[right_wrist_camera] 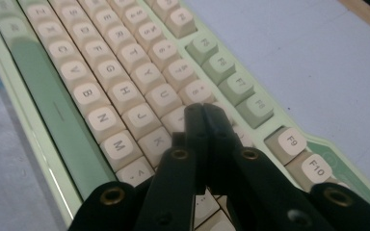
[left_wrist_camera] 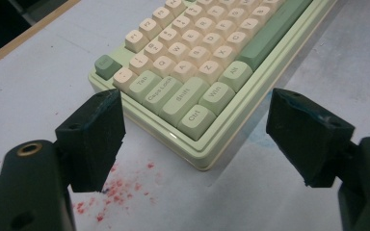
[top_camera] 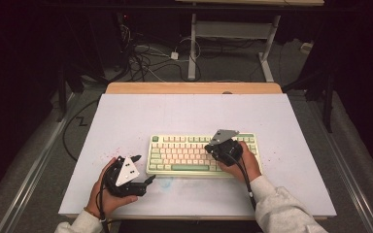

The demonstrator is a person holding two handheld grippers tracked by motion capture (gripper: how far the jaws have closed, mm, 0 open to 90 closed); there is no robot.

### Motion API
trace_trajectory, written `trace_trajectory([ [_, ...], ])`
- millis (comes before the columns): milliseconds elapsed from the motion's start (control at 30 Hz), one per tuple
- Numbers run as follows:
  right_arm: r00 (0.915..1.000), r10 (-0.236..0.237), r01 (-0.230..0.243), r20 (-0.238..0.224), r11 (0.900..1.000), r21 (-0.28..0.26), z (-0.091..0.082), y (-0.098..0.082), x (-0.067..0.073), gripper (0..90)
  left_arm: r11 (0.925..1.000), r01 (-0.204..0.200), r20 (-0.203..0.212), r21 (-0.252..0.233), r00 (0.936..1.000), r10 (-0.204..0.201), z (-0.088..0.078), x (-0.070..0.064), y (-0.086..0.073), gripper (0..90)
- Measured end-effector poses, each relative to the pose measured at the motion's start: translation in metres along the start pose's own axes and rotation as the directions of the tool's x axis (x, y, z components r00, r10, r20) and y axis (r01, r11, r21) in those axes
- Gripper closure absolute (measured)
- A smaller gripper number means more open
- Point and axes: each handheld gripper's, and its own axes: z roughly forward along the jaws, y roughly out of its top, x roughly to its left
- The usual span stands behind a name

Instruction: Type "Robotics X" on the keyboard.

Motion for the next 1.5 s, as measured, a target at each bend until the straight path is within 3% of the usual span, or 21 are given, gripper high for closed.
trace_trajectory([
  [133,0.999,0.041,-0.042,-0.019,0.997,-0.064,-0.011,0.0,-0.002,90.0,1.0,-0.002,-0.004,0.0,1.0,0.002,0.0,0.0,0.0,20.5],
  [367,0.9987,0.045,-0.048,-0.026,0.988,-0.148,-0.029,0.0,-0.003,85.4,1.0,-0.003,-0.006,0.006,1.0,0.003,0.0,0.0,0.0,20.8],
  [533,0.9983,0.055,-0.058,-0.021,0.981,-0.187,-0.036,-0.001,-0.002,72.6,1.0,-0.002,-0.004,0.007,1.0,0.002,0.0,0.0,0.0,20.8],
  [733,0.9976,0.07,-0.067,0.005,0.973,-0.223,-0.044,-0.001,-0.003,47.0,1.0,-0.002,0.002,0.01,1.0,0.002,0.001,0.0,0.0,20.8],
  [1000,0.9954,0.074,-0.053,0.061,0.956,-0.287,-0.061,-0.002,0.001,30.6,0.9999,-0.004,0.002,0.011,1.0,0.004,0.001,0.0,0.001,20.8],
  [1167,0.992,0.083,-0.048,0.096,0.946,-0.321,-0.072,-0.007,0.004,27.7,0.9999,-0.005,-0.004,0.011,1.0,0.005,0.001,0.0,0.001,20.8],
  [1300,0.9916,0.087,-0.052,0.095,0.944,-0.325,-0.081,-0.014,0.003,25.5,0.9999,-0.003,-0.007,0.01,1.0,0.003,0.0,0.0,0.001,20.8],
  [1500,0.9862,0.102,-0.053,0.13,0.941,-0.334,-0.091,-0.026,0.003,24.8,0.9999,-0.006,-0.012,0.009,0.9999,0.006,0.0,0.0,0.002,20.9],
])
